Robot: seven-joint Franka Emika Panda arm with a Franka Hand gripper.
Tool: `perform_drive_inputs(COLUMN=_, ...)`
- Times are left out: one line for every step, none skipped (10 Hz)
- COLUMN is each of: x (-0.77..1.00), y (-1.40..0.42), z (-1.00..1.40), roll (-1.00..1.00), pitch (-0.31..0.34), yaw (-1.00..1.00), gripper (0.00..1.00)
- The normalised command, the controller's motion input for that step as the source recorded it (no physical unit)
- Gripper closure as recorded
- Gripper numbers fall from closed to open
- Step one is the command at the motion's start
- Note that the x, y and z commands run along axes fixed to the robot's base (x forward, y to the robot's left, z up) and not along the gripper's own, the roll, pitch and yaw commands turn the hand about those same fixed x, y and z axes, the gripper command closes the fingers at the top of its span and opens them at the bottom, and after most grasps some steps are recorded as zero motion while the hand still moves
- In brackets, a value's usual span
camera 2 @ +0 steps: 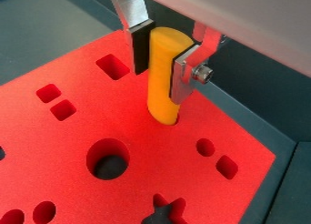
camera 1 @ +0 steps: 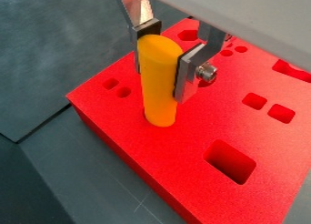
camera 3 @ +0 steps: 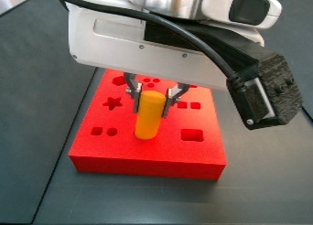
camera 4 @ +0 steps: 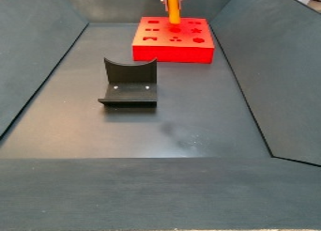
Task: Pick up the oval object. Move up. Place the oval object on the fixture. Regrasp the oval object. Move to above the board. Insert the oval object.
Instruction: Insert the oval object.
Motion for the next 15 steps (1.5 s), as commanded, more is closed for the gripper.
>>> perform_drive_inputs(x=0.21, y=-0.06, z=-0.07, roll=0.0, pitch=0.07, yaw=-0.01, gripper=1.0)
perform_drive_inputs(x=0.2, y=0.0, z=-0.06, roll=0.0, pitch=0.066, yaw=-0.01, gripper=1.0)
perform_drive_inputs(x=0.2, y=0.0, z=-0.05, roll=0.0, pitch=0.069, yaw=-0.01, gripper=1.0)
perform_drive_inputs(x=0.13, y=0.0, z=-0.08, roll=0.0, pitch=0.039, yaw=-0.01, gripper=1.0)
perform_drive_inputs(x=0.1, y=0.0, z=-0.09, roll=-0.02, pitch=0.009, yaw=0.0, gripper=1.0)
perform_drive_inputs(x=0.0, y=0.0, z=-0.31, roll=-0.08, pitch=-0.08, yaw=0.0, gripper=1.0)
perform_drive_inputs(x=-0.25, y=0.0, z=-0.73, roll=-0.04, pitch=-0.267, yaw=0.0, gripper=1.0)
perform_drive_inputs(x=-0.35, y=0.04, z=-0.82, roll=0.0, pitch=-0.243, yaw=0.0, gripper=1.0)
perform_drive_inputs(x=-0.17, y=0.15, z=-1.0, roll=0.08, pitch=-0.02, yaw=0.0, gripper=1.0)
perform_drive_inputs(x=-0.12, y=0.17, z=-1.0, roll=0.05, pitch=0.006, yaw=0.0, gripper=1.0)
perform_drive_inputs(x=-0.08, y=0.23, z=-1.0, roll=0.0, pitch=0.063, yaw=-0.09, gripper=1.0)
perform_drive_inputs(x=0.0, y=0.21, z=-1.0, roll=0.0, pitch=0.073, yaw=-0.08, gripper=1.0)
perform_drive_inputs(x=0.0, y=0.21, z=-1.0, roll=0.0, pitch=0.053, yaw=-0.04, gripper=1.0)
perform_drive_inputs(x=0.0, y=0.19, z=-1.0, roll=0.0, pitch=0.046, yaw=0.0, gripper=1.0)
perform_drive_inputs(x=0.07, y=0.21, z=-0.91, roll=-0.13, pitch=0.026, yaw=0.0, gripper=1.0)
